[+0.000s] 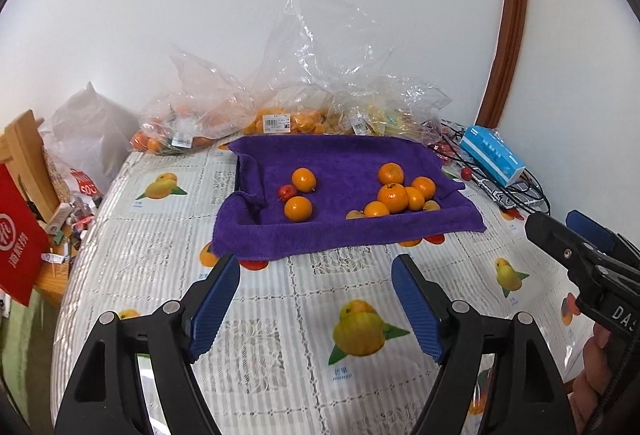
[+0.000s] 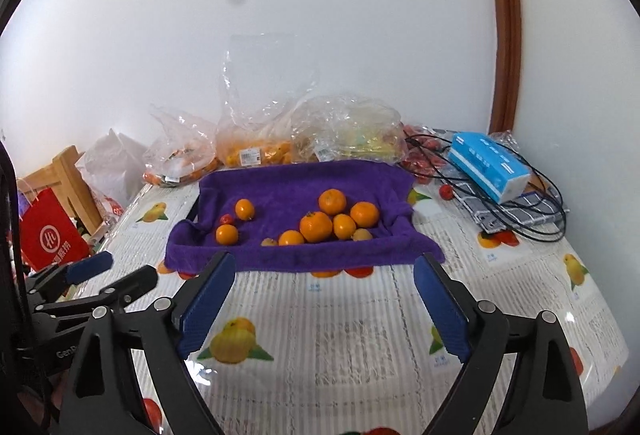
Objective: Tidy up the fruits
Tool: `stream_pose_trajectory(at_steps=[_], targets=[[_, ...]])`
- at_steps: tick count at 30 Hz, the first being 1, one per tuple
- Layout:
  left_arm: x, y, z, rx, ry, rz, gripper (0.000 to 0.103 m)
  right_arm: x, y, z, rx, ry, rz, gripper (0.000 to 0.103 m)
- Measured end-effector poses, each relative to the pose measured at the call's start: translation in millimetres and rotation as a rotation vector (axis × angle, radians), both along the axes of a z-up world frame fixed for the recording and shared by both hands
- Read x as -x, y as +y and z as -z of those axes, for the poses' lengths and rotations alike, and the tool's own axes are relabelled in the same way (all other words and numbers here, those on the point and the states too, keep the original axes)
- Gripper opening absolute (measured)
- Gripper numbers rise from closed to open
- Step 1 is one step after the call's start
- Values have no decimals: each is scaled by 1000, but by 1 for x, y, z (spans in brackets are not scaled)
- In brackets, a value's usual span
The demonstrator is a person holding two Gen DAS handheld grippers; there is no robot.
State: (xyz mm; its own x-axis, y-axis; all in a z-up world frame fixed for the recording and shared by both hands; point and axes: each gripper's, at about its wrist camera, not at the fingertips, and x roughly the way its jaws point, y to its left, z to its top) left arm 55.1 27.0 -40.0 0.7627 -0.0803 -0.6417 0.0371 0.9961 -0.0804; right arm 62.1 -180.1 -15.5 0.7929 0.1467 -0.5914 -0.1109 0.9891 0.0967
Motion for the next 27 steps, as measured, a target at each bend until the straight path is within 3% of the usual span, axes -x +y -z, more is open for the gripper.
stream_pose_trajectory(at_steps=[11,27], targets=[[17,-5,-4,-3,-7,-6,78,27,-18,2,-36,-23,32,95],[18,-10,1,-24,7,-6,78,31,-25,6,-26,-35,27,96]])
